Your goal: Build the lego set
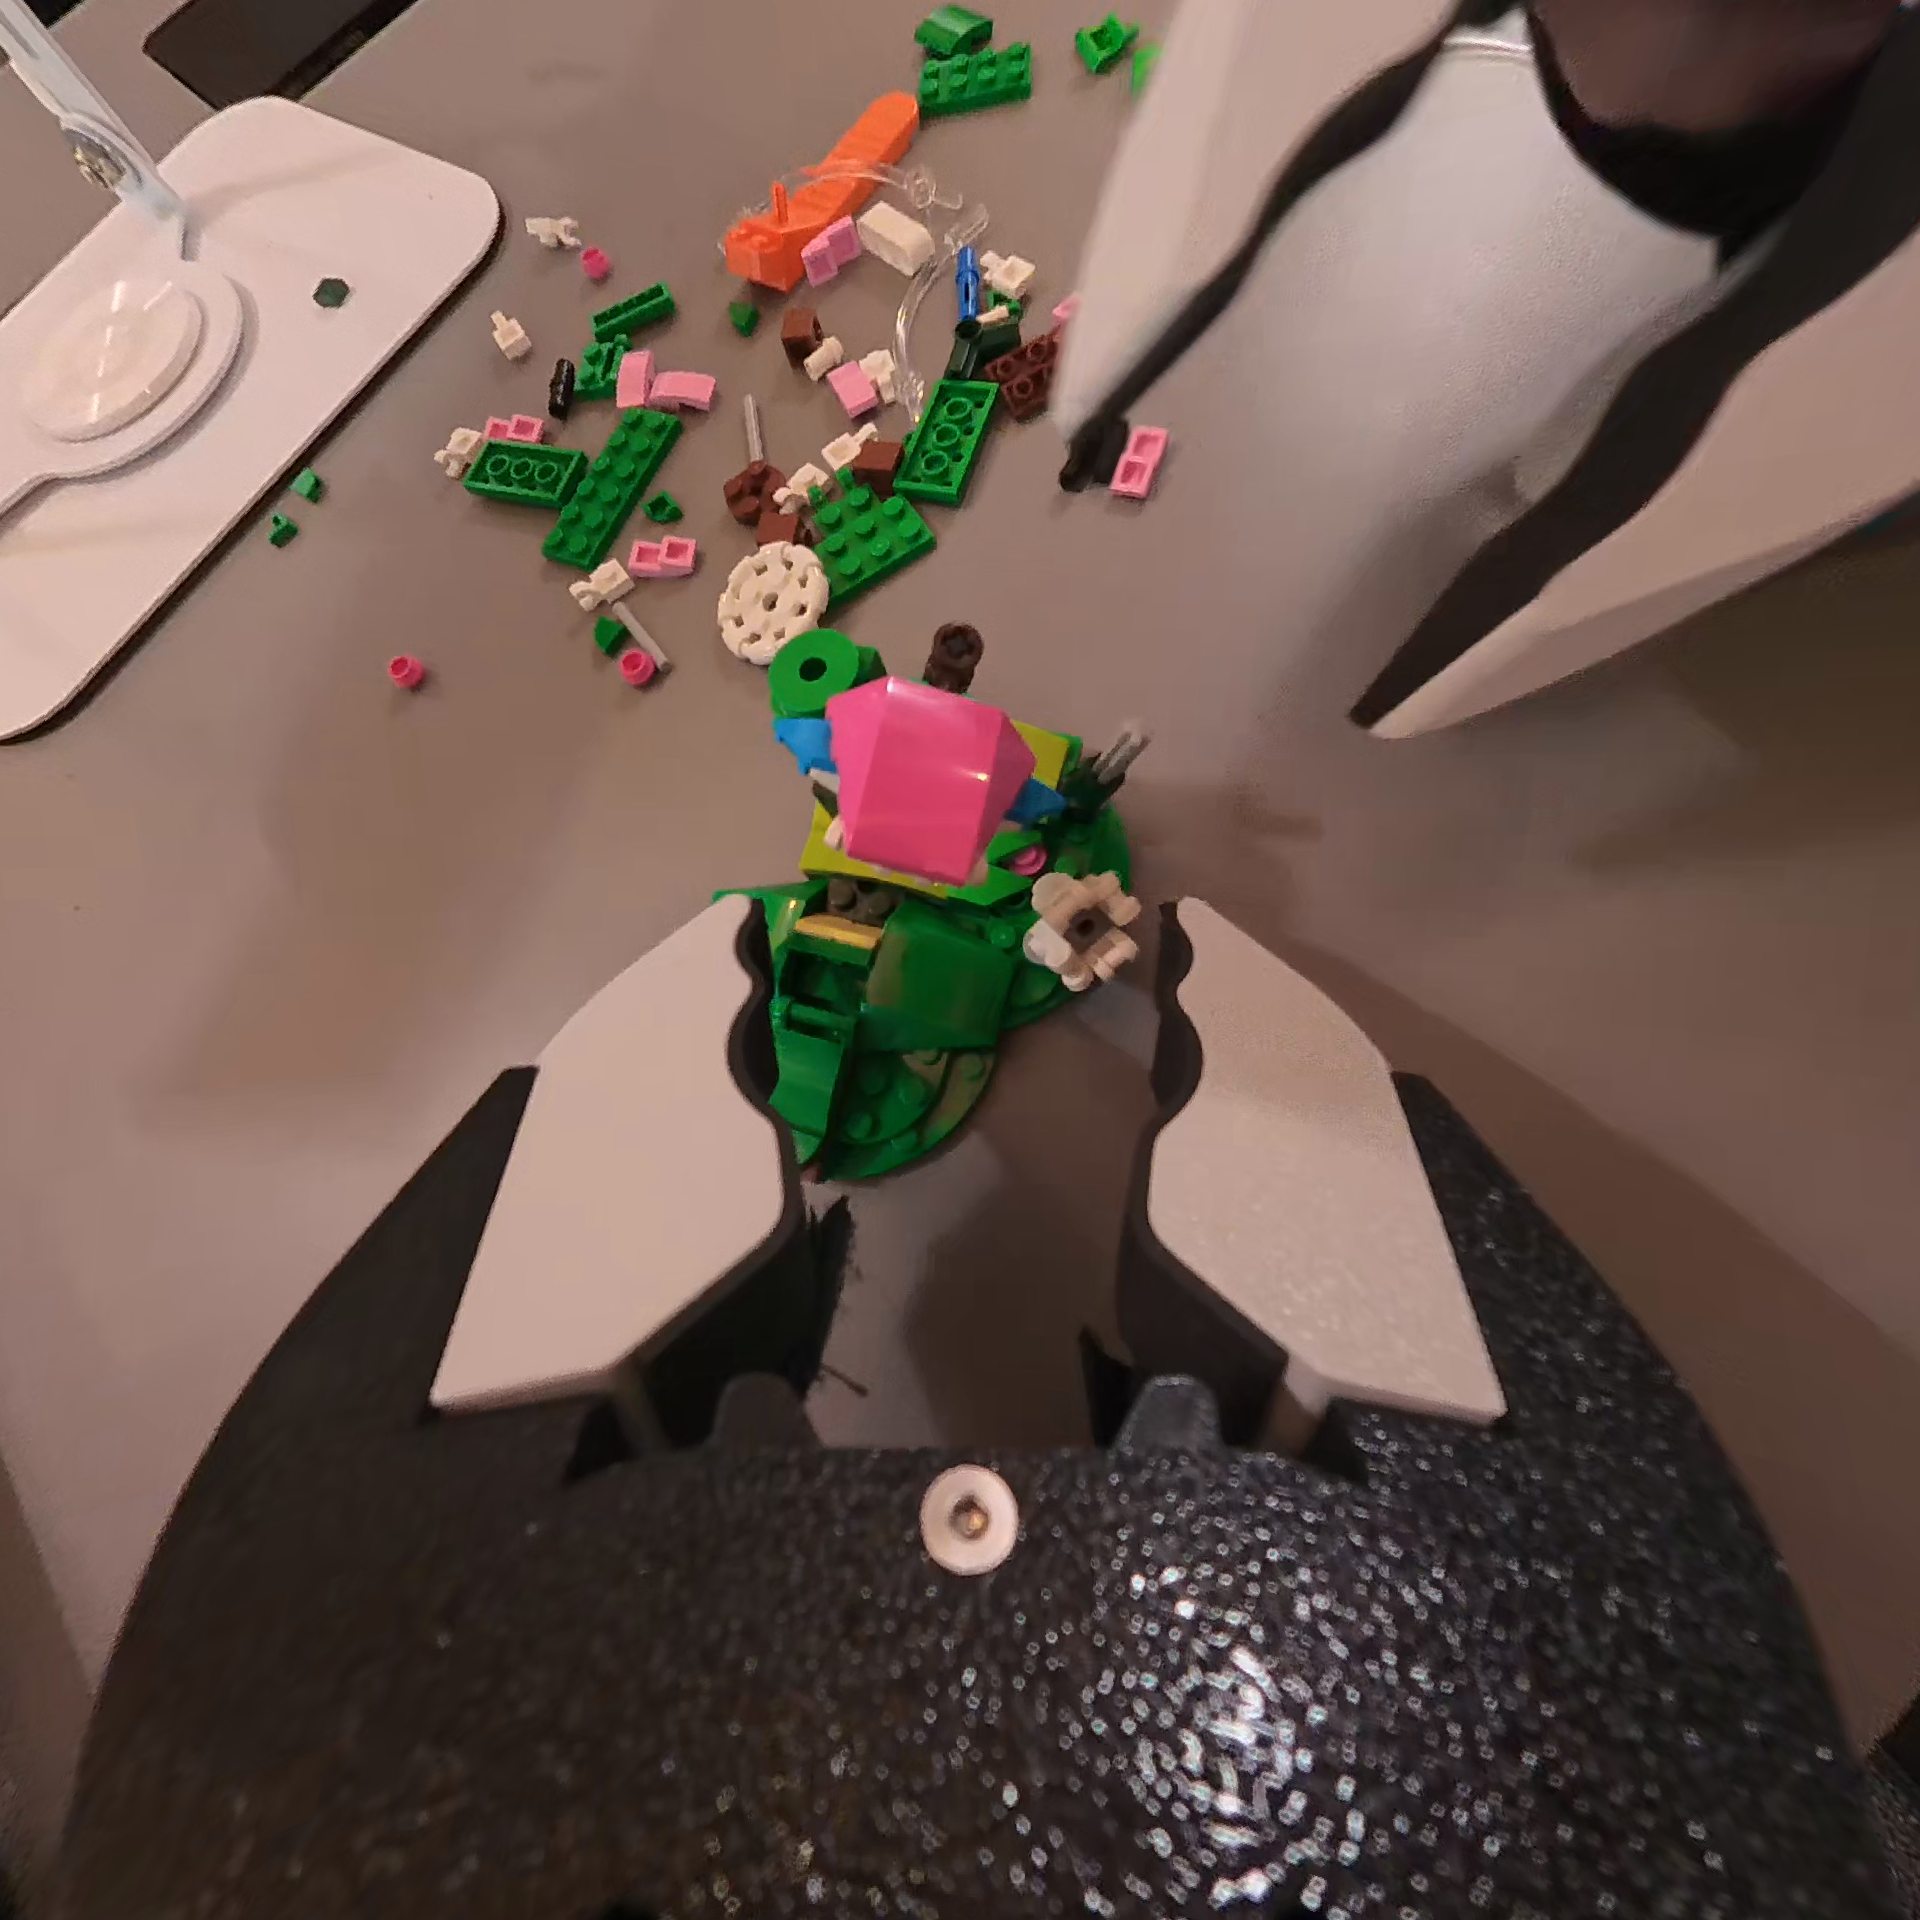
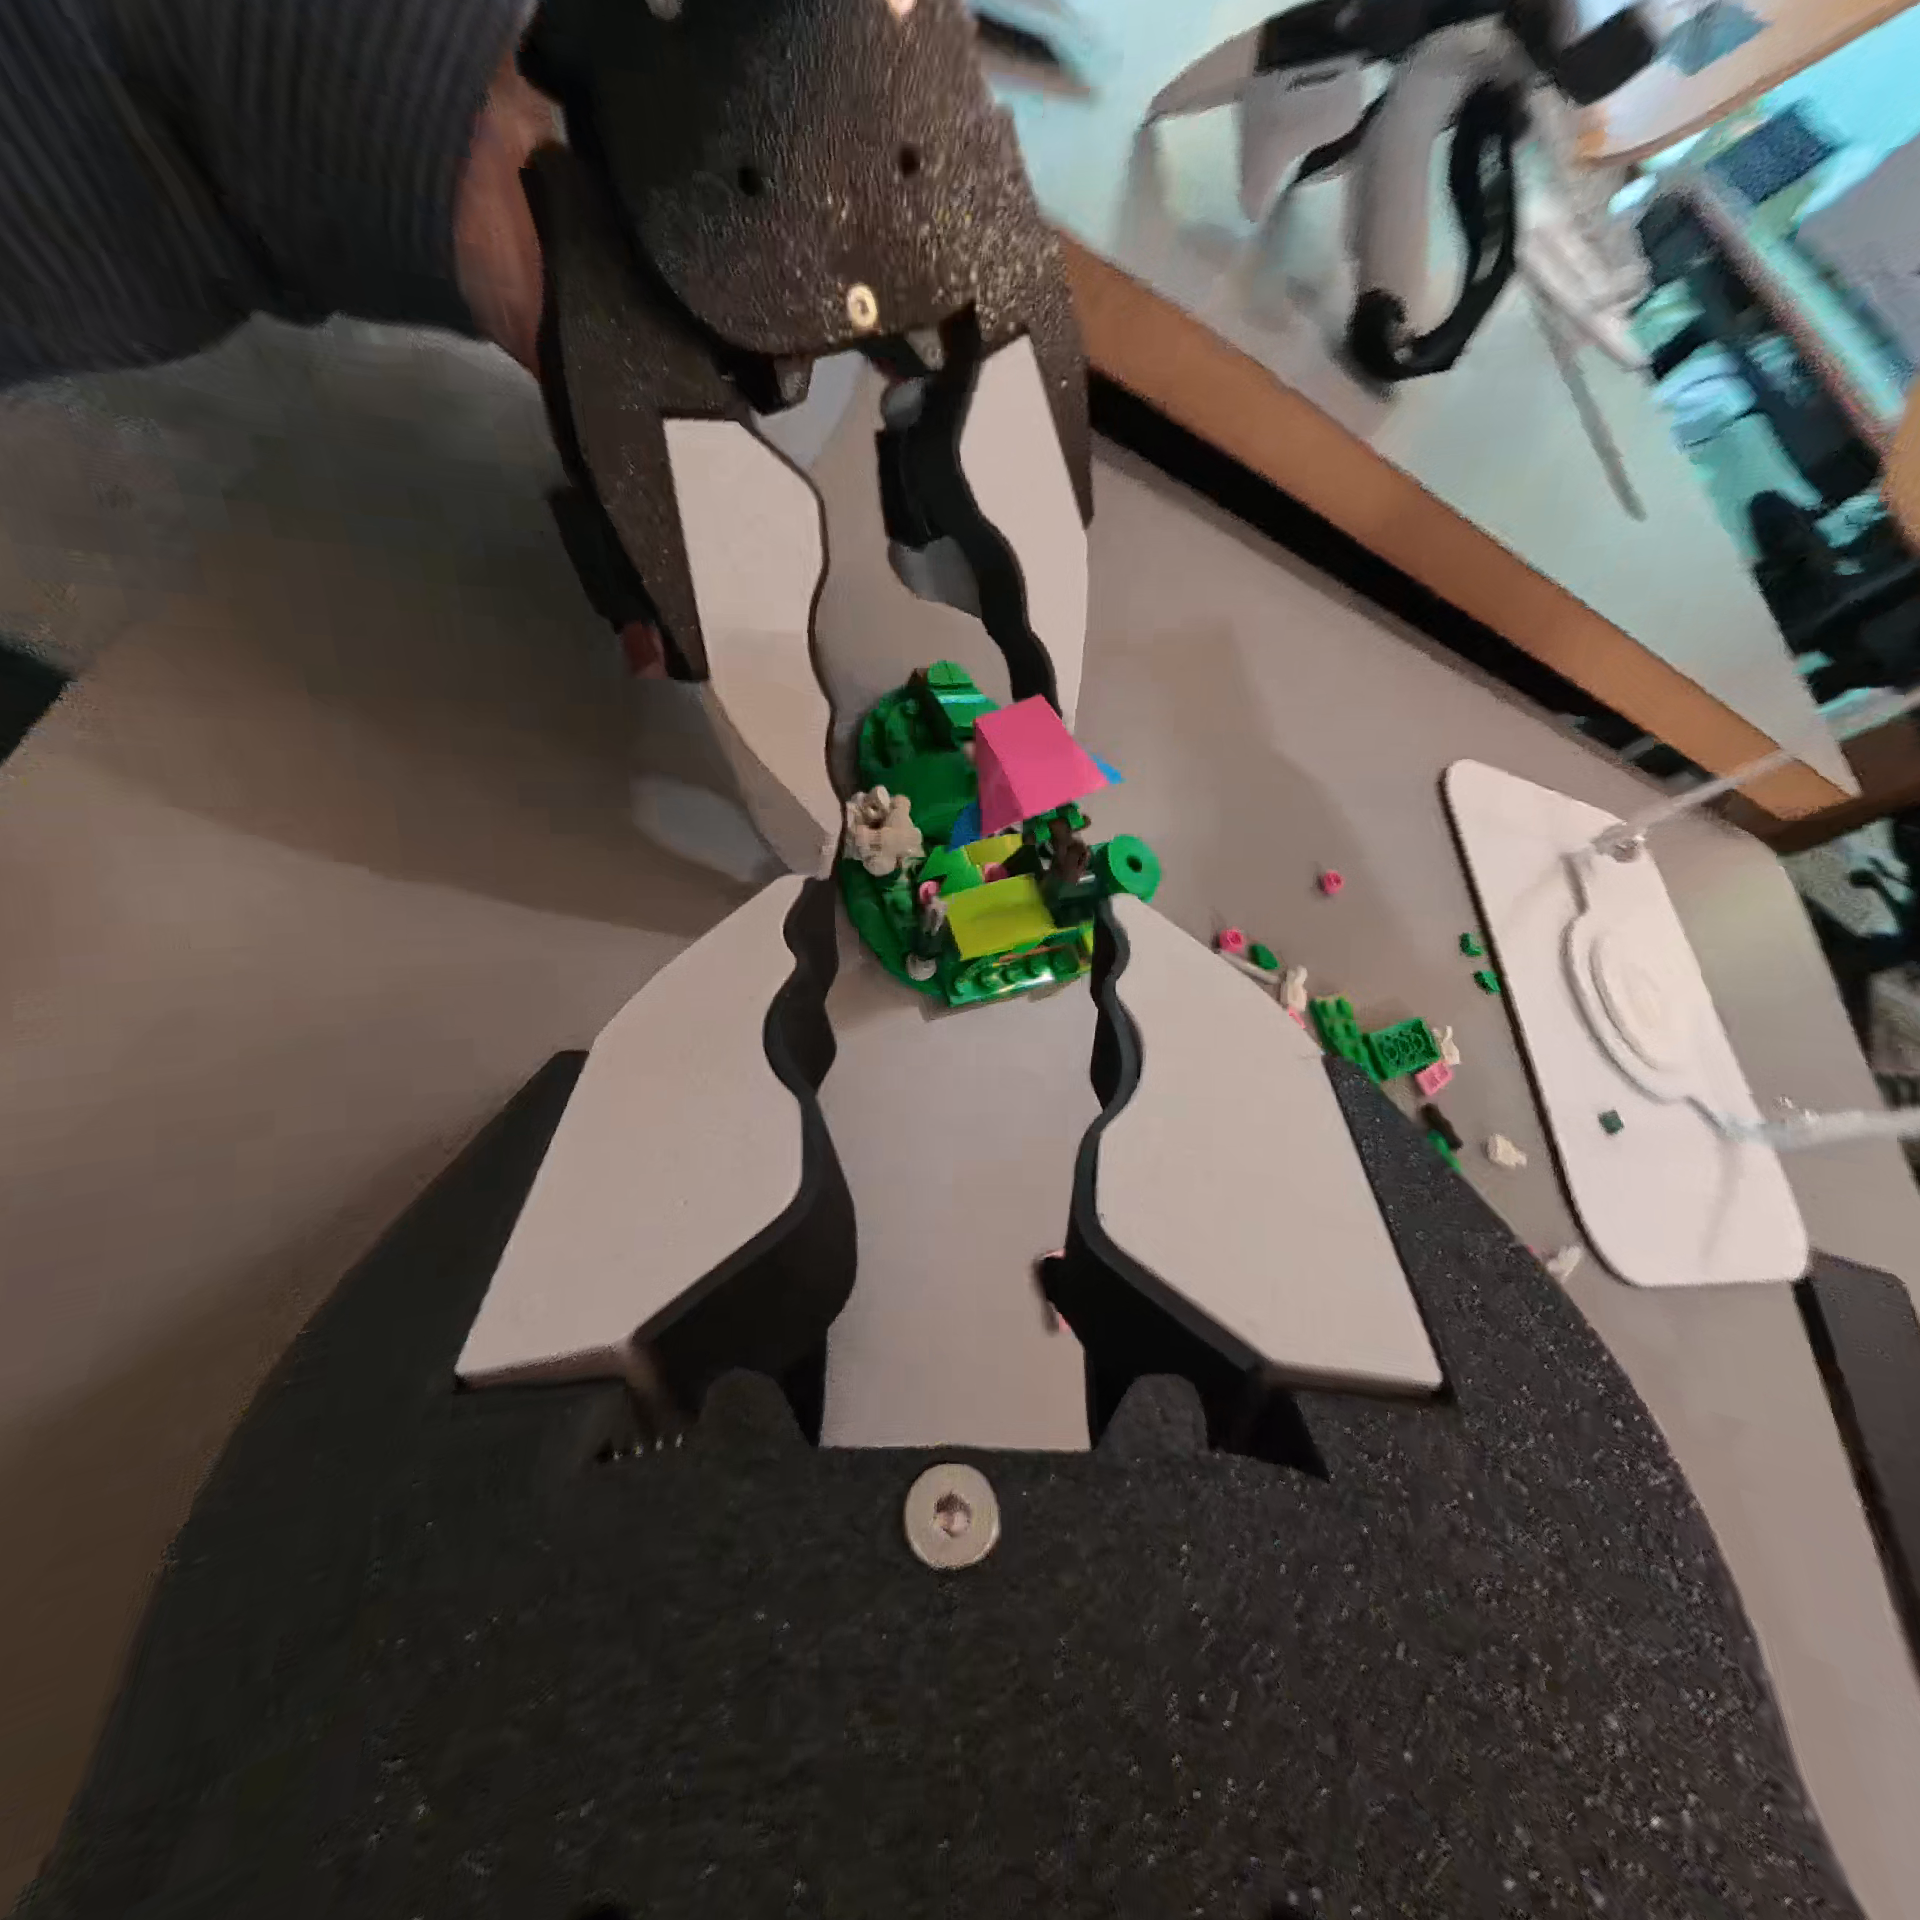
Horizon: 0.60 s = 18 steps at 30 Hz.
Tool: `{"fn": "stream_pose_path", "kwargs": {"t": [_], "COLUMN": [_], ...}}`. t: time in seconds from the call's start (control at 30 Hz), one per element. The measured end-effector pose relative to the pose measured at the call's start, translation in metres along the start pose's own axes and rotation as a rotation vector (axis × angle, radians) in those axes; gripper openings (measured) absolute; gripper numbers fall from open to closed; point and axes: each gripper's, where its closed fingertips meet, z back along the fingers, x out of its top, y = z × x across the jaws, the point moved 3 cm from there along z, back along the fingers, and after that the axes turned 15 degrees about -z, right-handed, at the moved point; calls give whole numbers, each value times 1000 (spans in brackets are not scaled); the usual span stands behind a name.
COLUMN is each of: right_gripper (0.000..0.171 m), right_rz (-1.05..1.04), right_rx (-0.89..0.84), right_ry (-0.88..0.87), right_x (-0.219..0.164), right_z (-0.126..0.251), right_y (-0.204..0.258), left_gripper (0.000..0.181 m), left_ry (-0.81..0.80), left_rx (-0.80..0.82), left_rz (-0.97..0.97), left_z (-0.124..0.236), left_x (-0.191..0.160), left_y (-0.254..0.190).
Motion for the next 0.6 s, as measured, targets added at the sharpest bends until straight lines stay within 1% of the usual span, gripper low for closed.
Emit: {"fn": "stream_pose_path", "kwargs": {"t": [0.07,0.2,0.37,0.43,0.47,0.53,0.6], "right_gripper": [50,50,47,46,46,41,30], "right_rz": [49,138,238,267,283,321,345], "right_rx": [53,153,260,282,289,274,253], "right_ry": [86,198,406,469,499,550,561], "right_x": [8,26,25,23,21,19,20], "right_z": [-8,-24,-44,-50,-52,-56,-57], "right_y": [-7,-15,-13,-11,-10,-12,-15], "left_gripper": [69,64,61,51,50,48,49], "left_ry": [-14,-33,-66,-69,-68,-72,-73], "left_rx": [-10,-17,-32,-45,-41,-40,-44], "left_rz": [7,0,4,-3,-9,-15,-13], "left_z": [-1,-5,-5,-5,-6,-6,-6], "left_x": [0,-1,-1,0,0,1,1], "left_y": [0,-1,-1,-3,-2,-2,-3]}}
